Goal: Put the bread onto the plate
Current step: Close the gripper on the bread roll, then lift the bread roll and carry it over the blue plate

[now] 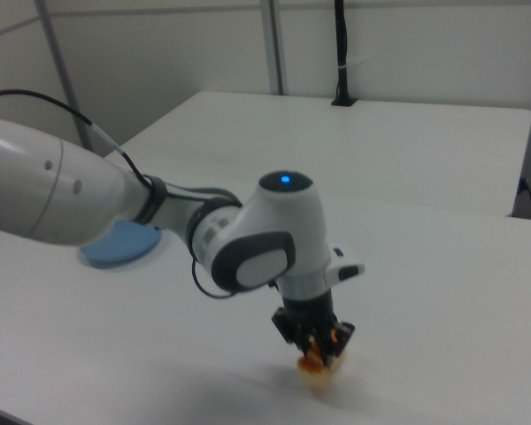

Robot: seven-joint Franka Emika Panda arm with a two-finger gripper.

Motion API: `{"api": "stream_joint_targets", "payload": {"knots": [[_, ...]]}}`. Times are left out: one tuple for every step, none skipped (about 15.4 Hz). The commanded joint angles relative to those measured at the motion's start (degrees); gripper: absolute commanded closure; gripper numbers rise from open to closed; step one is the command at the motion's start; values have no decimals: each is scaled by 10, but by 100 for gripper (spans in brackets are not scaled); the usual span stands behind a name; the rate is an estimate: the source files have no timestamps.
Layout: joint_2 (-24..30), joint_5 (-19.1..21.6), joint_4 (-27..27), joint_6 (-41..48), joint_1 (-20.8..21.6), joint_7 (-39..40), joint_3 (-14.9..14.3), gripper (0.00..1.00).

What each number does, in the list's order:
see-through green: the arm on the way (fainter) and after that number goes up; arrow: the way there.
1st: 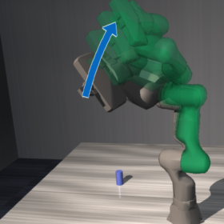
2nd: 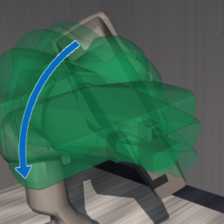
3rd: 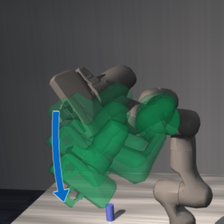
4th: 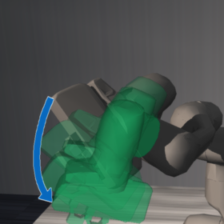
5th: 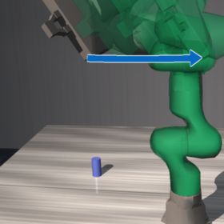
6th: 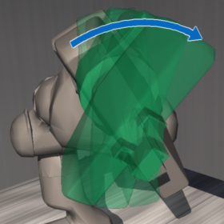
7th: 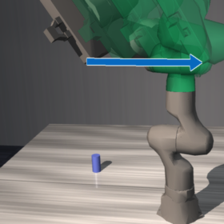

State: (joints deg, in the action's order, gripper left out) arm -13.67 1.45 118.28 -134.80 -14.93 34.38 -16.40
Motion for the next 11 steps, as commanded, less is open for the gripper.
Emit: {"api": "stream_joint_targets", "payload": {"knots": [[51, 9, -65, 147, 19, -84, 42, 100], [57, 9, -94, 189, 27, -119, 58, 100], [64, 9, -123, 225, 38, -162, 79, 100], [68, 9, -144, 252, 44, -205, 100, 100], [69, 10, -160, 267, 46, -241, 121, 100], [73, 17, -175, 277, 47, -273, 145, 100], [73, 23, -184, 282, 47, -306, 170, 100], [73, 25, -197, 282, 49, -336, 194, 100], [66, 25, -211, 282, 61, -368, 217, 100], [58, 23, -225, 280, 81, -401, 227, 100], [46, 20, -238, 278, 104, -436, 230, 100]]}}
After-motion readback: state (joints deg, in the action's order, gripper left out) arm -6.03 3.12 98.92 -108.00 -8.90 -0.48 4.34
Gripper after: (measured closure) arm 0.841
